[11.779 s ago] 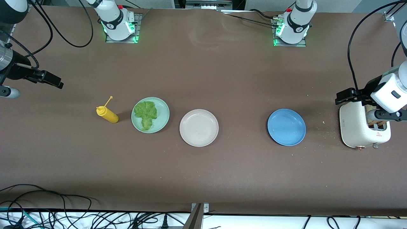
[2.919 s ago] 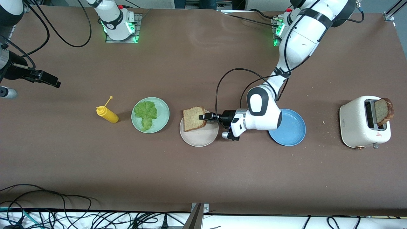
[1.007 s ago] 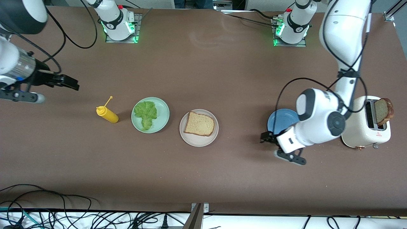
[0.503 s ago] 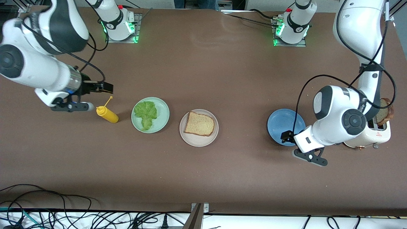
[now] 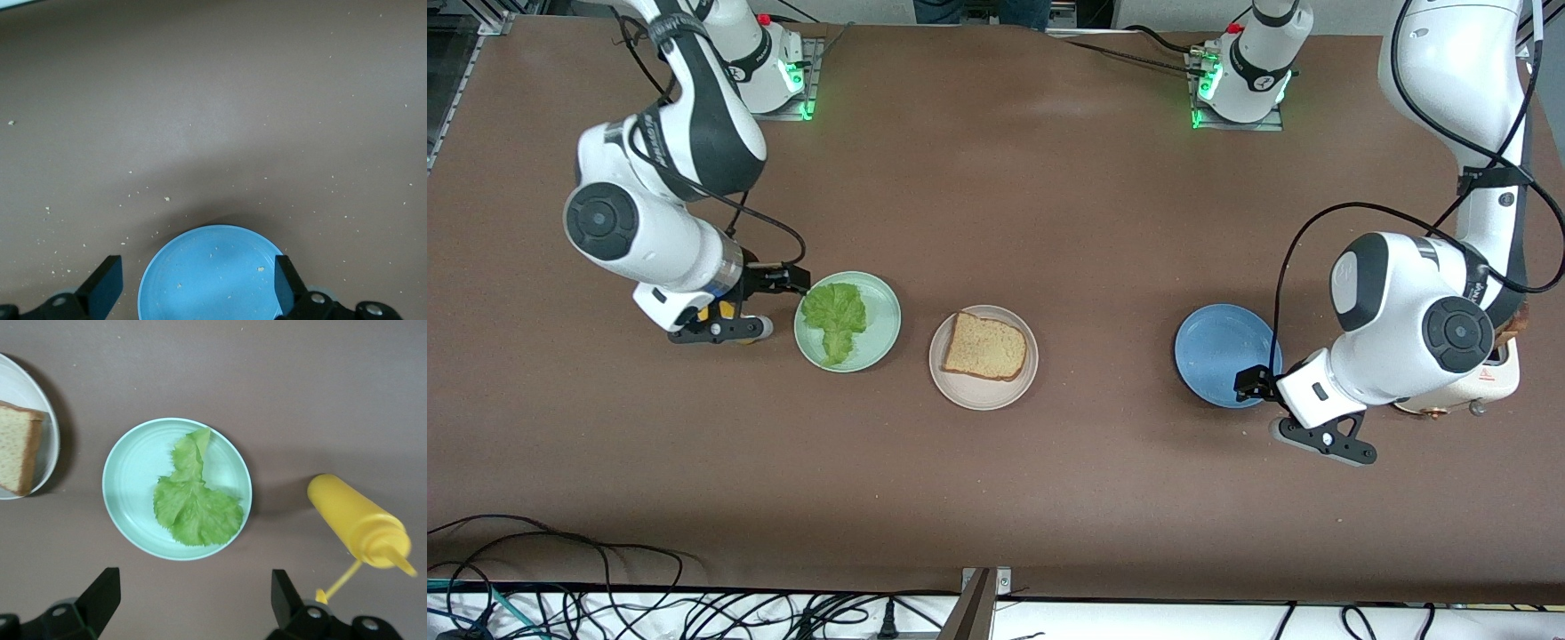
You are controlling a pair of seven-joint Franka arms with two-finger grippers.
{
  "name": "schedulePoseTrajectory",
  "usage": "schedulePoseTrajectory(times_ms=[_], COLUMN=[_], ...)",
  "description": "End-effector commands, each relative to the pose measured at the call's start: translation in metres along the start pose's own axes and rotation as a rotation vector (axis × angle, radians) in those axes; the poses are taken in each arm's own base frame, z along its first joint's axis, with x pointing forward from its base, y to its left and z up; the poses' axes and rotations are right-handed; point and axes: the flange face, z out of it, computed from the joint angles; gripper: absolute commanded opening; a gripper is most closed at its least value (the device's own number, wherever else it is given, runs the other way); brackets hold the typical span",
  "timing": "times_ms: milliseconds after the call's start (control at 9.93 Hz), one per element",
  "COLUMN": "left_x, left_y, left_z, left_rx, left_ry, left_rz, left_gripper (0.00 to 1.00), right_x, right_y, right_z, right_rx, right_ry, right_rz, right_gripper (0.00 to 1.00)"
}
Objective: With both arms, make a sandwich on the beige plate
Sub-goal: 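Lower the right gripper onto the lettuce leaf and grasp it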
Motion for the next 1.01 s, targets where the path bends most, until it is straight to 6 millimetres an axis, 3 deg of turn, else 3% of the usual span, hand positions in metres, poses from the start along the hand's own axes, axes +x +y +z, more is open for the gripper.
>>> schedulePoseTrajectory(times_ms=[0, 201, 604, 805, 906], left_x=[-0.004, -0.009, -0.011, -0.013, -0.015], left_y=[-0.002, -0.015, -0.001, -0.008, -0.013], left_z=[-0.014, -0.022, -0.025, -0.029, -0.03], left_rx=[0.026, 0.007, 0.019, 0.01, 0.008], left_ry=[-0.002, -0.009, -0.016, -0.011, -0.013], left_rz=[-0.002, -0.049, -0.013, -0.051, -0.088], left_gripper=[1.0, 1.0, 1.0, 1.0, 1.0], right_x=[0.014, 0.024, 0.039, 0.032, 0.028], right_y=[-0.007, -0.008, -0.015, -0.022, -0.022], right_z=[0.035, 0.067, 0.128, 0.152, 0.161], right_rx=[0.004, -0.003, -0.005, -0.01, -0.014], right_ry=[0.022, 0.033, 0.062, 0.063, 0.046], right_rz=[-0.017, -0.023, -0.036, -0.053, -0.056], right_gripper=[1.0, 0.98, 0.96, 0.94, 0.85])
